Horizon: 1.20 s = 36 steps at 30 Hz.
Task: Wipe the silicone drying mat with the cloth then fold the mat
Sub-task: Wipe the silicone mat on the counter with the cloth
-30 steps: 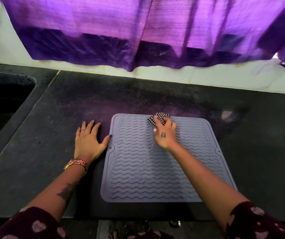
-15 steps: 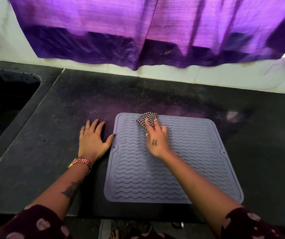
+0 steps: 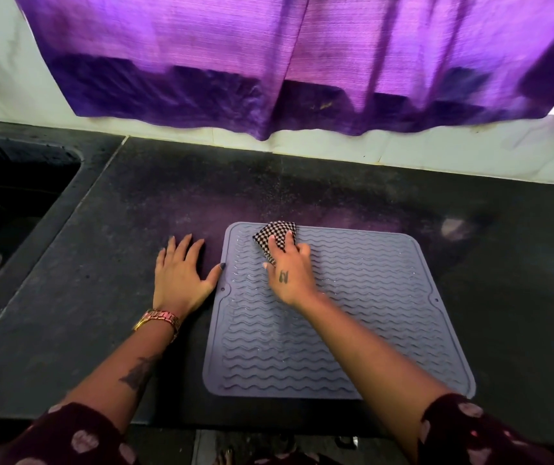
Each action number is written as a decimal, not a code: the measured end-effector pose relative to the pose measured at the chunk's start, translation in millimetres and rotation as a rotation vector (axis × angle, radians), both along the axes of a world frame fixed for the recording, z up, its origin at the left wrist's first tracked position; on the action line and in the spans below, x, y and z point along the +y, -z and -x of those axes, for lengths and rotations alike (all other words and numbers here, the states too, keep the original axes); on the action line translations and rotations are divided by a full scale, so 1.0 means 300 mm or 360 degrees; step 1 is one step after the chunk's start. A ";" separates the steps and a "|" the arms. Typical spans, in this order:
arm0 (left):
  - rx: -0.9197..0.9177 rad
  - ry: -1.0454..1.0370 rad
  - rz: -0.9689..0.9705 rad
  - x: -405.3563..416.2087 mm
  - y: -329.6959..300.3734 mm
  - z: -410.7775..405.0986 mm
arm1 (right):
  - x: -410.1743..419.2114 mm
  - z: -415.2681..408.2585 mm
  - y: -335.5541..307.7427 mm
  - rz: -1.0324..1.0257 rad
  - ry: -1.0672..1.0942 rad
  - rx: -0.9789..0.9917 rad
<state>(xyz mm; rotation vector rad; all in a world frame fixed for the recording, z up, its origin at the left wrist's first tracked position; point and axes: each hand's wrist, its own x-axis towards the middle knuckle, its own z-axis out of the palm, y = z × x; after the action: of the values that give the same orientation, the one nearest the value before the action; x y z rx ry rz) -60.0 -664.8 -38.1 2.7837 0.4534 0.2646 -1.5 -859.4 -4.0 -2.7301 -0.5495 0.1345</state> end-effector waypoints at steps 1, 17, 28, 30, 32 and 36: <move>0.0009 0.0002 -0.0006 0.001 -0.001 0.000 | -0.001 -0.022 -0.019 -0.0015 0.0009 0.0038; 0.0045 0.0011 -0.0016 0.007 0.008 -0.006 | 0.015 -0.136 -0.083 -0.0321 0.0001 0.0049; 0.0050 0.0009 -0.0035 0.002 -0.003 -0.005 | 0.050 -0.204 -0.115 -0.0110 -0.0138 0.0178; 0.0049 0.0010 -0.0035 0.002 -0.002 -0.005 | 0.067 -0.201 -0.109 -0.0148 -0.0158 0.0160; 0.0050 0.0008 -0.0035 0.003 0.000 -0.005 | 0.087 -0.163 -0.075 -0.0072 -0.0326 0.0219; 0.0054 0.0004 -0.0037 0.002 -0.002 -0.005 | 0.095 -0.150 -0.036 0.0200 -0.0511 0.0078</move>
<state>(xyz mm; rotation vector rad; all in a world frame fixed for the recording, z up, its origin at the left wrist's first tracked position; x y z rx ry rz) -58.4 -664.1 -37.5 2.8150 0.4578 0.2233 43.5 -831.1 6.7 -2.7280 -0.9927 0.3250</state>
